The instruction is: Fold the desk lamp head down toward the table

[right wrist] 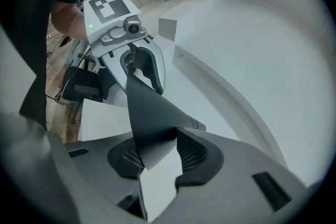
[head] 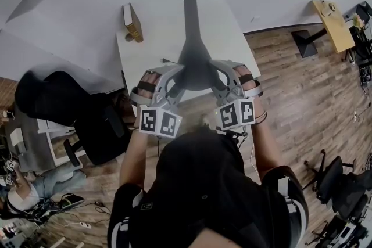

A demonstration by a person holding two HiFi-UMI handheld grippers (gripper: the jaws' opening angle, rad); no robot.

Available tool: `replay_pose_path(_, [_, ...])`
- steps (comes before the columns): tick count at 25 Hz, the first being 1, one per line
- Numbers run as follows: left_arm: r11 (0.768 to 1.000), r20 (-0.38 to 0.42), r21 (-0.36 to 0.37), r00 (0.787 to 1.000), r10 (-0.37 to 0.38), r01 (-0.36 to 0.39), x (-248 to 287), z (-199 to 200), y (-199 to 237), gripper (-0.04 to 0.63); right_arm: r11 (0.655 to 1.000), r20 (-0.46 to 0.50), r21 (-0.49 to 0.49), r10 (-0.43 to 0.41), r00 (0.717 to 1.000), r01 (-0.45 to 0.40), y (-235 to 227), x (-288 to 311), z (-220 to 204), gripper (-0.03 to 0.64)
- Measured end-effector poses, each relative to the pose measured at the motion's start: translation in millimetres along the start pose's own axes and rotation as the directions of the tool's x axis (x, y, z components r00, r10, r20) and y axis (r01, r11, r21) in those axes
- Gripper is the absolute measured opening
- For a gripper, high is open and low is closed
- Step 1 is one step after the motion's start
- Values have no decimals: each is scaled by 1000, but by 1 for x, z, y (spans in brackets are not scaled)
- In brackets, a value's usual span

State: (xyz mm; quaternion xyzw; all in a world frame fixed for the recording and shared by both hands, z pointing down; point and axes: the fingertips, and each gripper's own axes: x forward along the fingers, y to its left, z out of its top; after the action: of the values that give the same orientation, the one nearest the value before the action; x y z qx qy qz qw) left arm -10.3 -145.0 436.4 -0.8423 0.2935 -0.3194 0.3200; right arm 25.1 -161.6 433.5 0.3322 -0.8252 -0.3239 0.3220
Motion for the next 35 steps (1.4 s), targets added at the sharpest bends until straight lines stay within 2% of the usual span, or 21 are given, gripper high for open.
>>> replay_pose_path(7, [999, -19, 33, 1000, 19, -19, 5, -7, -7, 152, 999, -14, -44, -16, 1000, 16, 8, 3, -8, 149])
replay_pose_path(17, [989, -56, 142, 997, 60, -51, 14, -21, -24, 152, 988, -31, -143, -59, 998, 54, 23, 10, -22, 164])
replay_pose_path(35, [932, -110, 327, 973, 201, -156, 38, -52, -51, 160, 930, -24, -319, -201, 979, 183, 49, 30, -53, 181])
